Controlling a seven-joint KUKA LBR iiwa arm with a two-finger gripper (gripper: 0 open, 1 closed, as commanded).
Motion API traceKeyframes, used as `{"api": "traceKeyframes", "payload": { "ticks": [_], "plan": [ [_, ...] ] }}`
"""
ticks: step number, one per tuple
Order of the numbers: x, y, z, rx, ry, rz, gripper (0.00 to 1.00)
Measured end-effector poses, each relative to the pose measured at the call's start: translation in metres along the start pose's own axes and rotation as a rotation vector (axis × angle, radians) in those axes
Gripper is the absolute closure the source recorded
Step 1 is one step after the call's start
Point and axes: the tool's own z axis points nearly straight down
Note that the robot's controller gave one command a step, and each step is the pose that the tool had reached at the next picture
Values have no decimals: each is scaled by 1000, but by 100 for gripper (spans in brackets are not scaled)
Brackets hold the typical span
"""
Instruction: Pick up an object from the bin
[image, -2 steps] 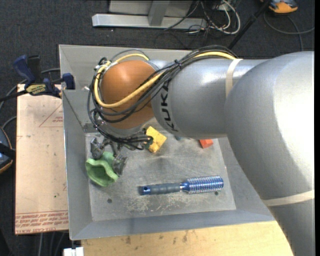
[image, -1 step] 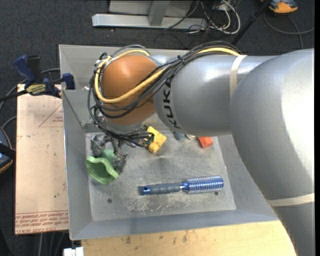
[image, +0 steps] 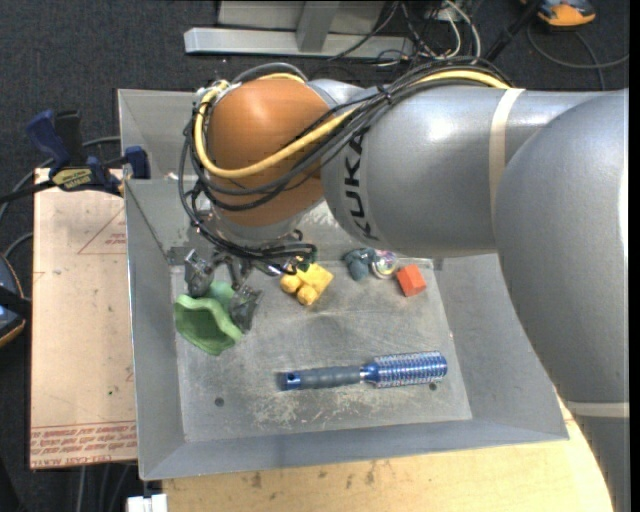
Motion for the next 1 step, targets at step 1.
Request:
{"api": "traceKeyframes", "payload": {
  "ticks": [1],
  "plan": [
    [-1,0,-16,-2,2,3,100]
  ]
}}
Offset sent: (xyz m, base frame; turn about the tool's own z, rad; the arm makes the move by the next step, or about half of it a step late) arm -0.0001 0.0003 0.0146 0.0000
